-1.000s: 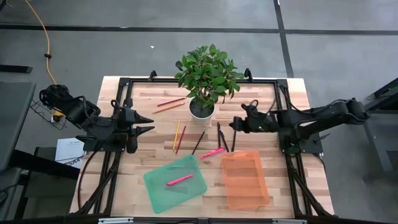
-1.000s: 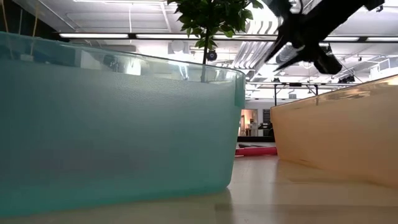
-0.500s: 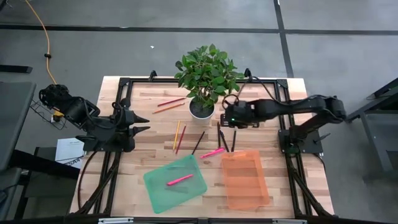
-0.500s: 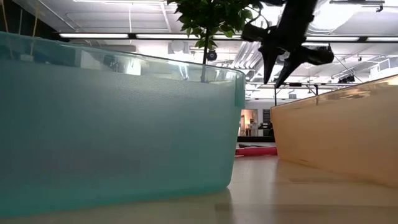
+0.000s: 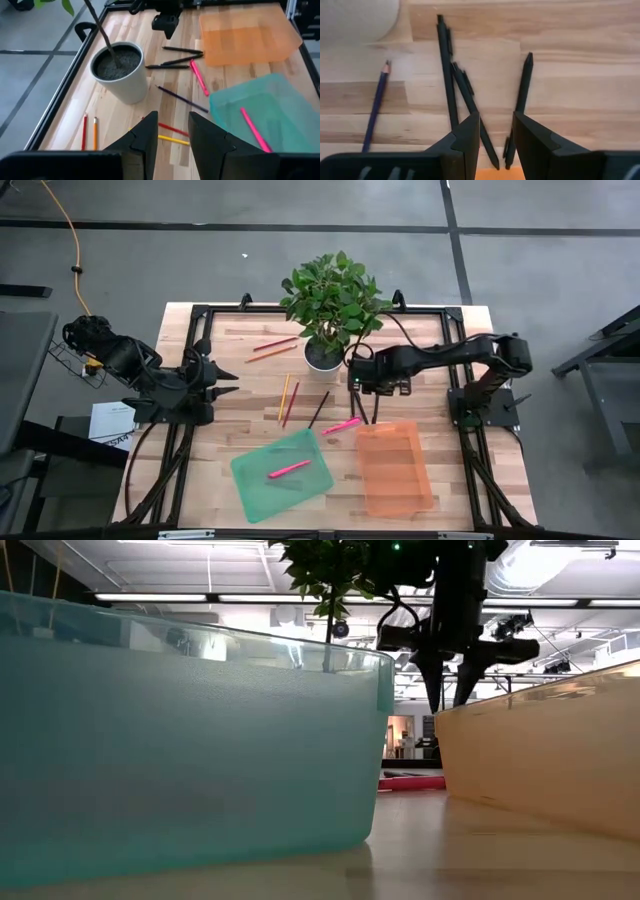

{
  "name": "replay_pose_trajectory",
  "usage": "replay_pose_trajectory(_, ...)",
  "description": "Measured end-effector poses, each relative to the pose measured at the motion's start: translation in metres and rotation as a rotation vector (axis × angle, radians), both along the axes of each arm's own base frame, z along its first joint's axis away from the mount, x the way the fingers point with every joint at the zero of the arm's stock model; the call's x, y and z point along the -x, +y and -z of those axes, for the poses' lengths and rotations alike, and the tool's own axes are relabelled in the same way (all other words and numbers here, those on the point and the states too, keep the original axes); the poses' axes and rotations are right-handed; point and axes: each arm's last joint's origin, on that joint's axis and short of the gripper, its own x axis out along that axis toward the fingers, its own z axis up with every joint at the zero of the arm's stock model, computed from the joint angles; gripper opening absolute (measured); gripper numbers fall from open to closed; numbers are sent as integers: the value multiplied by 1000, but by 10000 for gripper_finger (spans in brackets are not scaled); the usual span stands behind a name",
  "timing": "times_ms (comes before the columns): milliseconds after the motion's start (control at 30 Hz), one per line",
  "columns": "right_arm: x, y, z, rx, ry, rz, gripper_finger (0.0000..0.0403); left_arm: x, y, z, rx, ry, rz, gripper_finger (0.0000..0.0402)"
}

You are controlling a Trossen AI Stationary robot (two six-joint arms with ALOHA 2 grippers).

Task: Sort pens & pencils
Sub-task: Put the bottom right black pen into the green bin

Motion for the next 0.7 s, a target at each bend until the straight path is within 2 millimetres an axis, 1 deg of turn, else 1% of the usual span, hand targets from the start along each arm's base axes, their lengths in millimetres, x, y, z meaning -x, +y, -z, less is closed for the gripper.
replay_pose_trajectory(200, -2, 1, 9, -41, 41, 3, 106, 2, 1, 2, -2, 36, 12, 97)
replay_pose_trajectory(400, -6, 2, 23, -80, 85, 1, 106, 3, 1, 3, -11, 54, 13, 97)
replay_pose_trajectory(500, -5, 2, 30, -93, 100, 4, 106, 4, 1, 4, -9, 61, 23, 97)
replay_pose_trajectory(633, 0, 3, 43, -117, 91, 44, 106, 5, 1, 3, -4, 63, 36, 97)
replay_pose_trajectory(700, -1, 4, 48, -134, 49, 43, 106, 6, 2, 3, -4, 60, 37, 97)
